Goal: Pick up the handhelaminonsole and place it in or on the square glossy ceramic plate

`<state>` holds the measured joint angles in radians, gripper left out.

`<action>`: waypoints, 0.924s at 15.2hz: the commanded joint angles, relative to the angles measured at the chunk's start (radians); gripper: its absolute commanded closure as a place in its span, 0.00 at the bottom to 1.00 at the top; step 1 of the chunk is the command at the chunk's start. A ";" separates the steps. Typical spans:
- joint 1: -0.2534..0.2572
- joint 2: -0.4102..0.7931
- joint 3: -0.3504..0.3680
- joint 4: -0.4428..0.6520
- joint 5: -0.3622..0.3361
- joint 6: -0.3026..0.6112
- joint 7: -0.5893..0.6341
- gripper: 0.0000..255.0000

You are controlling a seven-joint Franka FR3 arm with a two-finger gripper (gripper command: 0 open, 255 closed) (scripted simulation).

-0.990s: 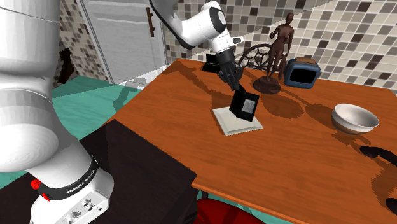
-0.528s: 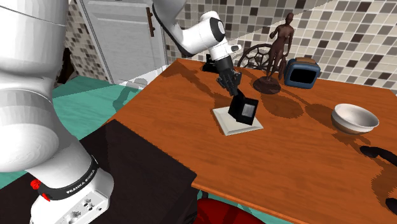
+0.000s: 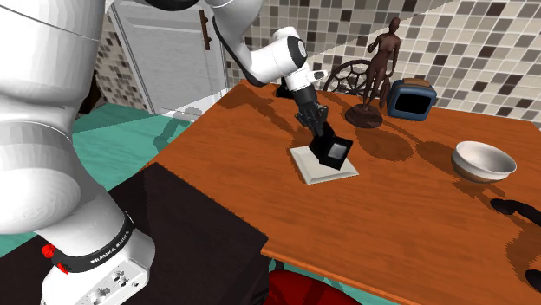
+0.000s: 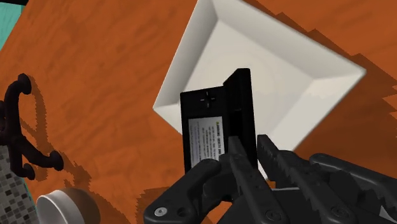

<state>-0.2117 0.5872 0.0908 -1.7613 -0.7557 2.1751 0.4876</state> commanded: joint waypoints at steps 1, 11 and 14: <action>-0.004 0.013 -0.004 -0.007 0.001 -0.004 0.001 1.00; -0.004 0.013 -0.004 -0.007 0.001 -0.004 0.001 0.00; 0.015 -0.039 0.019 0.002 0.032 -0.071 -0.015 0.00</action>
<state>-0.2035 0.5584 0.1031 -1.7675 -0.7325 2.1251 0.4760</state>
